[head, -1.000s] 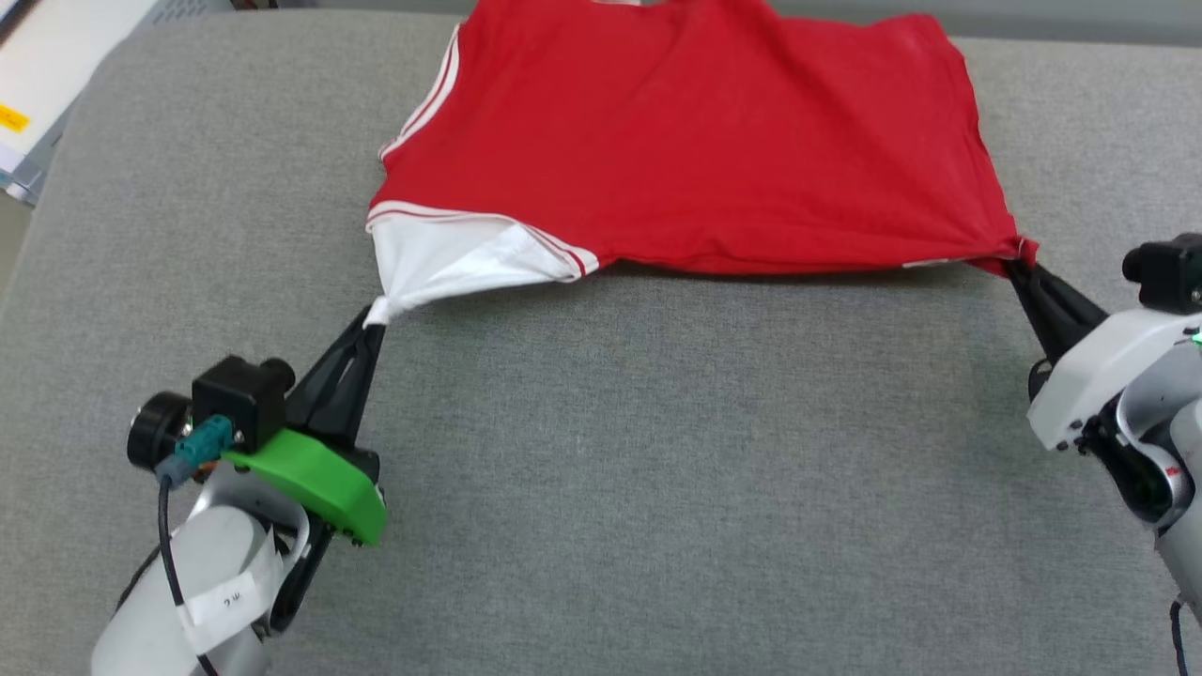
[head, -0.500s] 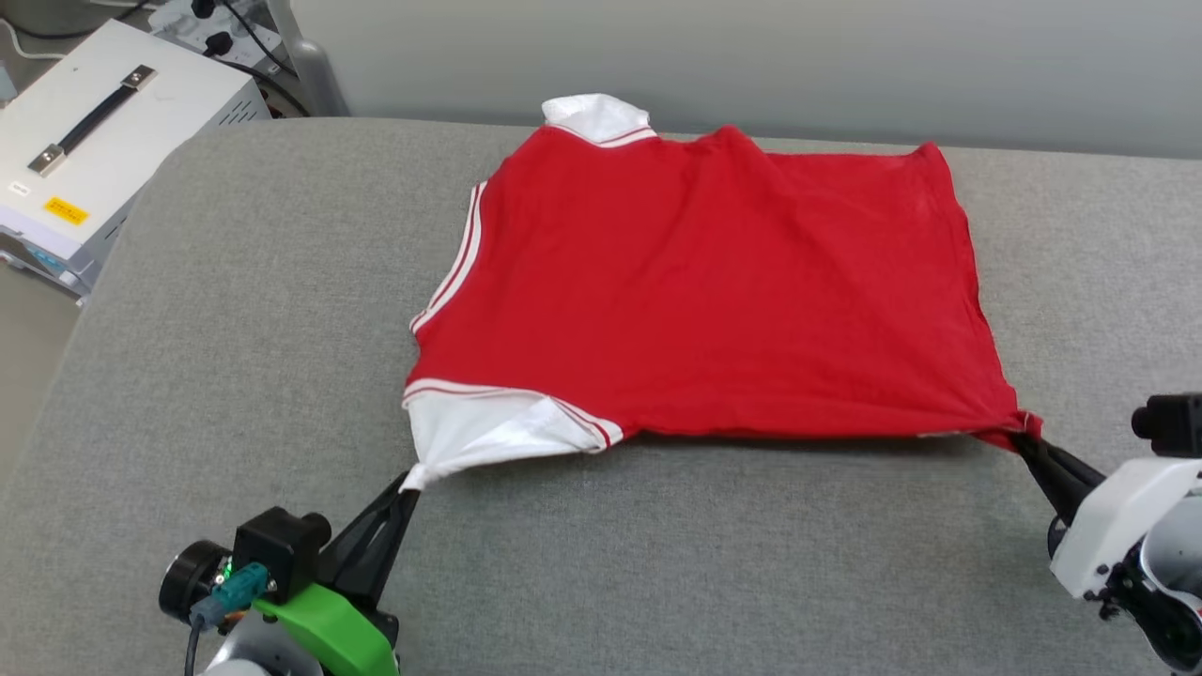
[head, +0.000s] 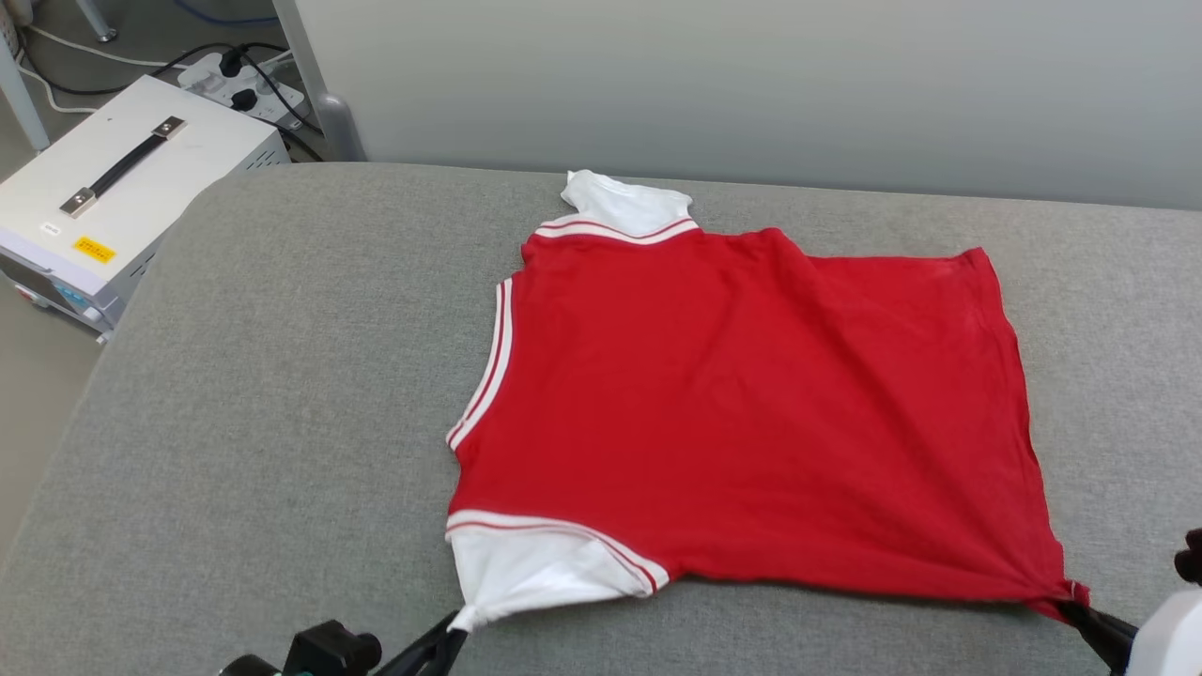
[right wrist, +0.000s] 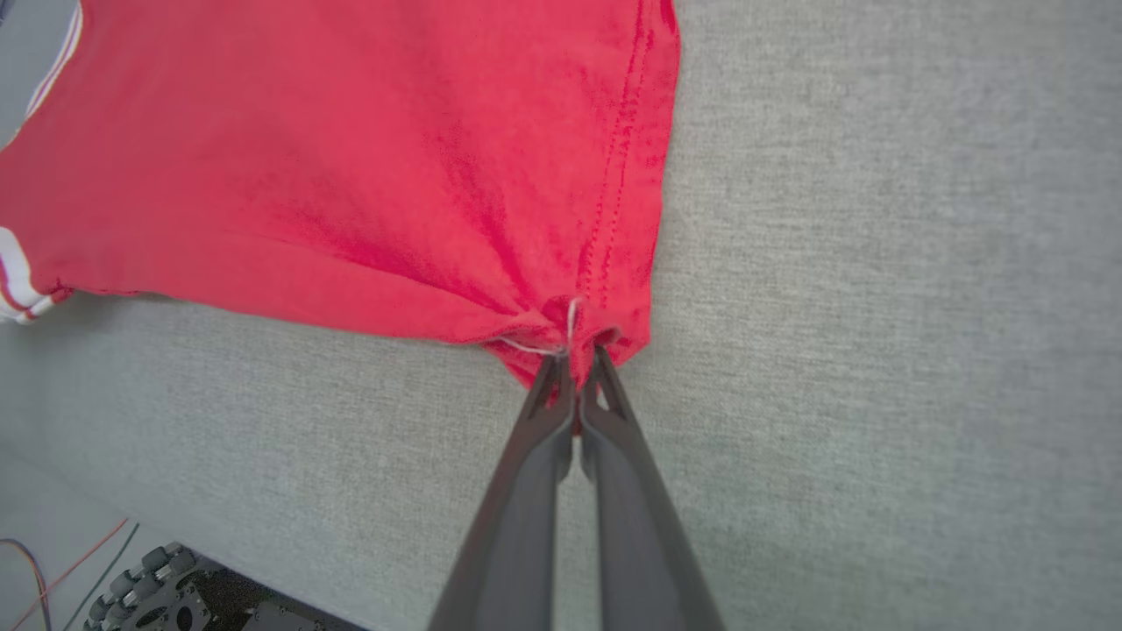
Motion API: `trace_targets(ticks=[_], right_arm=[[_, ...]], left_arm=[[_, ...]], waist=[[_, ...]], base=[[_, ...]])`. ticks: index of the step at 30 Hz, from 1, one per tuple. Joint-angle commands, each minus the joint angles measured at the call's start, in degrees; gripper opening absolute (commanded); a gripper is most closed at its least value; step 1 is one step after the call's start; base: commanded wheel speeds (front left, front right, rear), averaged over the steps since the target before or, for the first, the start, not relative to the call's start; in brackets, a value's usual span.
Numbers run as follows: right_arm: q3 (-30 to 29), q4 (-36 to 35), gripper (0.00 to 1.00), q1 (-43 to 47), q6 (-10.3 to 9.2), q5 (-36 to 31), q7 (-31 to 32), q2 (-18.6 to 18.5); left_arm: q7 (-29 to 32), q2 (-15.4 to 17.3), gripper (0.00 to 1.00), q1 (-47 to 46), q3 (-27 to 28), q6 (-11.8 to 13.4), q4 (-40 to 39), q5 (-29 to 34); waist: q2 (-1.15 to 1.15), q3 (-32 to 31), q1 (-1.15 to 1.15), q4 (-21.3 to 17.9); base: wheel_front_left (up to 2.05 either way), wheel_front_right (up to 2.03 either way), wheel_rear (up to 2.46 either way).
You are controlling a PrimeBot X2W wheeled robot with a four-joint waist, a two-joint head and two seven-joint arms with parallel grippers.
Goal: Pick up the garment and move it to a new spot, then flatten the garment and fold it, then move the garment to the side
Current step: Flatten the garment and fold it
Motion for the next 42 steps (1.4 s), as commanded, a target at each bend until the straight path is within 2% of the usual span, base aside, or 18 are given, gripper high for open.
trace_targets(ticks=[1,5,8,13,19,23,28,42], right_arm=[[-1.8,-1.2,0.0,2.4,-0.46,-1.1,2.1,0.3],[-5.9,-5.1,0.0,6.8,-0.46,-2.6,8.8,2.6],[-8.7,-9.0,0.0,8.1,-0.46,-3.7,10.6,4.5],[-11.5,-14.2,0.0,7.7,-0.46,-5.3,11.3,6.7],[-13.1,-17.3,0.0,4.7,-0.46,-6.5,10.3,7.3],[-13.5,-17.5,0.0,1.8,-0.46,-7.9,9.1,7.5],[-13.5,-16.1,0.0,-2.1,-0.46,-9.7,7.7,7.9],[-11.2,-7.7,0.0,-12.7,-0.46,-13.9,7.8,9.4]], left_arm=[[0.6,0.5,0.0,1.5,-0.6,-0.5,-0.5,-0.9],[2.4,1.4,0.0,3.5,-3.2,-1.4,-1.9,-1.7],[2.5,2.1,0.0,4.1,-3.9,-1.7,-2.8,-1.9],[-0.8,2.2,0.0,1.5,-0.6,-0.7,-3.7,-1.9],[-4.5,1.1,0.0,-4.4,2.5,-0.1,-4.2,-0.8],[-5.5,-0.3,0.0,-8.5,3.6,1.5,-3.3,1.3],[-6.1,-2.5,0.0,-13.2,3.9,1.8,-0.3,2.2],[-5.9,-6.3,0.0,-27.2,1.7,-0.9,14.8,3.8]], waist=[[0.61,-0.1,0.01,0.0],[0.61,-0.1,0.01,-0.1],[0.61,0.1,0.01,-0.2],[0.61,0.9,0.01,-0.3],[0.61,2.4,0.01,-0.3],[0.61,4.1,0.01,-0.6],[0.61,6.9,0.01,-0.8],[0.61,13.7,0.01,-2.0]], base=[[0.0,0.0,0.0],[0.0,0.0,0.0],[0.0,0.0,0.0],[0.0,0.0,0.0],[0.0,0.0,0.0],[0.0,0.0,0.0],[0.0,0.0,0.0],[0.0,0.0,0.0]])
